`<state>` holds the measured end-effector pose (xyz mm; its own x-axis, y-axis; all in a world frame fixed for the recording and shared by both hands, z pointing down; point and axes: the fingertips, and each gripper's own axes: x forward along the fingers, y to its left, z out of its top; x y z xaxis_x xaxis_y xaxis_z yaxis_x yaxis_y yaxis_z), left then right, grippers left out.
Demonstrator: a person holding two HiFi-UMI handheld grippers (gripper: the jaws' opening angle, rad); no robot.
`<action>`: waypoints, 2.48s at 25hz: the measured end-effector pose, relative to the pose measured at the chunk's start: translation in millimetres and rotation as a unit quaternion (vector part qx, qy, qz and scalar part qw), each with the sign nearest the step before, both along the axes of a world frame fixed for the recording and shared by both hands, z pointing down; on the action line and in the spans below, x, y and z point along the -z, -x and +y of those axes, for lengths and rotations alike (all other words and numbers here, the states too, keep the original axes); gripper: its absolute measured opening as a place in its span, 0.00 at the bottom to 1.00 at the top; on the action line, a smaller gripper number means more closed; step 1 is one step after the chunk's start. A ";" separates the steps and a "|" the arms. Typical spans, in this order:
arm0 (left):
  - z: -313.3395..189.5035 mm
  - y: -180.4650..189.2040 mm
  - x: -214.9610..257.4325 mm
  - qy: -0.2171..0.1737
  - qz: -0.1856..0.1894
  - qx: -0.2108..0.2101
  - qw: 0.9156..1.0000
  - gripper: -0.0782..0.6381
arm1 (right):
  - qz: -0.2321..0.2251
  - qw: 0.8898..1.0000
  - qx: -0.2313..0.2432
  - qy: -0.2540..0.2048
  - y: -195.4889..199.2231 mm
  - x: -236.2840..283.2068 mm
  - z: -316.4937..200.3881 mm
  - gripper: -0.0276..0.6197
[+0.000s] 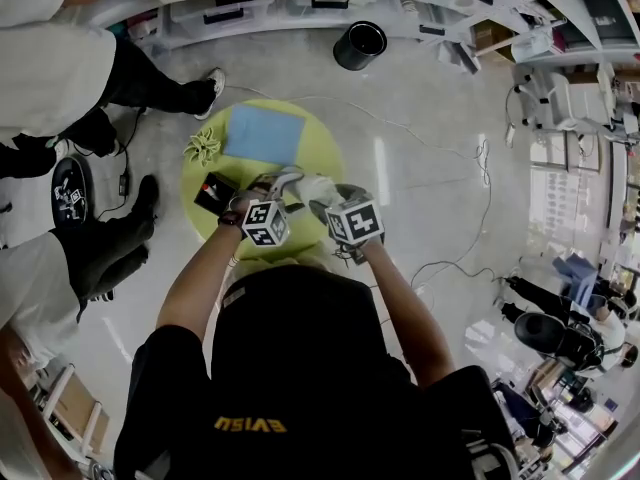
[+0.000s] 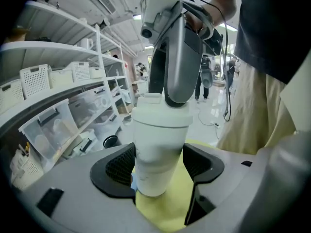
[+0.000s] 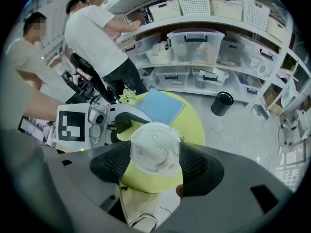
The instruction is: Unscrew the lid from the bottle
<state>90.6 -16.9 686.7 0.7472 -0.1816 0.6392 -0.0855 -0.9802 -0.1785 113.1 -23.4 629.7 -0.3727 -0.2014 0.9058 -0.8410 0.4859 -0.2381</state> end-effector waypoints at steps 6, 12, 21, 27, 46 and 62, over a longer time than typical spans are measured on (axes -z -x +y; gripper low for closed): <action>-4.1 3.5 -2.0 0.008 0.006 0.014 1.000 0.55 | 0.008 0.999 0.050 -0.013 3.0 3.9 -5.6 0.52; -2.0 3.9 -4.5 0.010 0.006 0.010 1.000 0.55 | 0.014 0.997 0.078 -0.011 2.5 0.0 -3.3 0.52; -4.8 8.0 -3.8 0.020 0.010 0.014 1.000 0.54 | 0.021 0.984 0.168 -0.058 15.4 7.1 -6.1 0.52; -1.9 1.4 -8.1 0.015 -0.006 -0.011 1.000 0.62 | 0.052 0.950 0.291 -0.104 25.0 8.5 4.1 0.53; -0.8 -3.5 -8.8 0.021 0.007 0.002 1.000 0.64 | -0.071 0.994 -0.028 -0.084 8.1 15.5 -10.1 0.70; -1.9 0.2 -9.2 0.031 0.009 -0.004 0.999 0.64 | -0.069 0.997 -0.009 -0.046 13.3 0.1 -1.0 0.61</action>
<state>90.4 -18.8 695.8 0.7595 -0.1371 0.6359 -0.0810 -0.9899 -0.1167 99.9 -24.4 629.5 -0.4874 -0.2885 0.8242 -0.8126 0.4954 -0.3071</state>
